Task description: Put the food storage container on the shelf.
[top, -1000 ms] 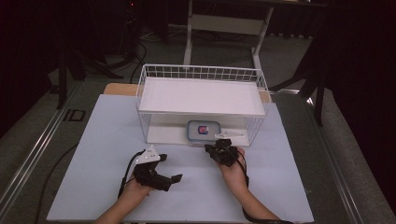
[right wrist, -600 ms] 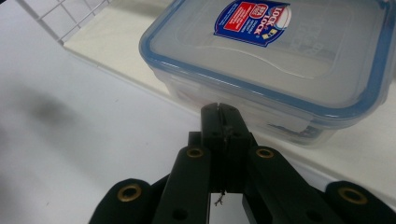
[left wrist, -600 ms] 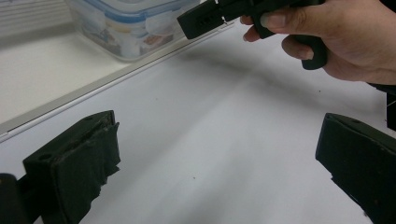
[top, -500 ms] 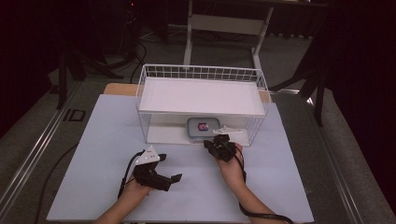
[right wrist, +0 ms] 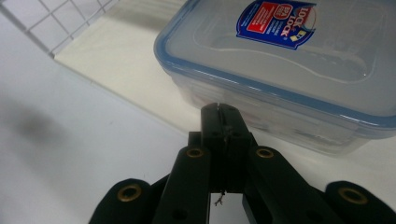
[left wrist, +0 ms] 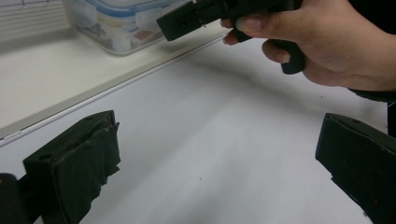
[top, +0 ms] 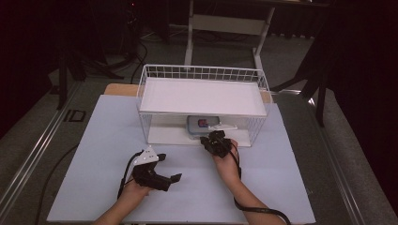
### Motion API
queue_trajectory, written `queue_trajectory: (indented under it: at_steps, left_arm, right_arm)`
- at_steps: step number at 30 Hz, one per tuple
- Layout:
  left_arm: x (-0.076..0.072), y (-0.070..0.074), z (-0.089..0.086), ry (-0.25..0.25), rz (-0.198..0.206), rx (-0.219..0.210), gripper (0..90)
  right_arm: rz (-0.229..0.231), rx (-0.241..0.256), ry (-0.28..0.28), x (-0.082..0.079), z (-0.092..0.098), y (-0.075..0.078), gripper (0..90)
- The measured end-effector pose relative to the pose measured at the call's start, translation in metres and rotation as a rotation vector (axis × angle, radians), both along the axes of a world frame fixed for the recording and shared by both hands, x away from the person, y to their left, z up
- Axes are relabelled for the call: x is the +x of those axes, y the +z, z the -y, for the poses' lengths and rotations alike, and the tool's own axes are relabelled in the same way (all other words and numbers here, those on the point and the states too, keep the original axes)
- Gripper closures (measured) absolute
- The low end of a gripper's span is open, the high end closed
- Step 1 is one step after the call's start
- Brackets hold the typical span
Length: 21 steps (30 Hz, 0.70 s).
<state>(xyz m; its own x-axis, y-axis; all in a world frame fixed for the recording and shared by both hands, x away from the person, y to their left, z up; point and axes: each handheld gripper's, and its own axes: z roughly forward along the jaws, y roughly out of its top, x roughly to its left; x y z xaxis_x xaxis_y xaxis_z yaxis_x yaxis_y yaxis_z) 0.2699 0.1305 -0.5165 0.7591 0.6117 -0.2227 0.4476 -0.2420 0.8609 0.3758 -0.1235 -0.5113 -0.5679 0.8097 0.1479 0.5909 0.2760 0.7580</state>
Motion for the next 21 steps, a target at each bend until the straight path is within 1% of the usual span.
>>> queue_trajectory:
  at_steps: [2, 7, 9, 15, 16, 18, 20, 21]
  left_arm:
    - [0.0, 0.0, 0.0, 0.0, 0.001, 0.003, 0.6]
    - [0.0, 0.0, -0.002, 0.004, -0.004, 0.002, 0.6]
    - [0.0, 0.0, -0.003, 0.008, -0.006, 0.0, 0.6]
    - [-0.001, 0.001, -0.004, 0.008, 0.004, 0.001, 0.6]
    - [-0.001, 0.001, -0.004, 0.006, 0.002, 0.0, 0.6]
    - [-0.001, 0.001, -0.004, 0.007, 0.002, 0.004, 0.6]
    - [-0.001, 0.0, -0.004, 0.008, 0.0, 0.001, 0.6]
    - [-0.001, 0.001, -0.004, 0.009, 0.001, 0.002, 0.6]
  right_arm:
    - [0.001, -0.003, -0.005, 0.001, -0.001, 0.0, 89.9]
    - [-0.006, 0.007, -0.013, 0.007, -0.005, 0.0, 89.8]
    - [0.006, 0.005, -0.015, 0.01, -0.006, 0.0, 89.8]
    - [0.013, 0.01, -0.022, 0.016, -0.009, 0.001, 89.8]
    - [0.024, -0.007, -0.025, 0.017, -0.009, 0.001, 89.7]
    - [0.024, -0.005, -0.028, 0.017, -0.008, 0.002, 89.7]
    - [0.026, -0.022, -0.04, 0.017, -0.006, 0.002, 89.7]
    - [0.027, -0.02, -0.049, 0.017, -0.004, 0.002, 89.7]
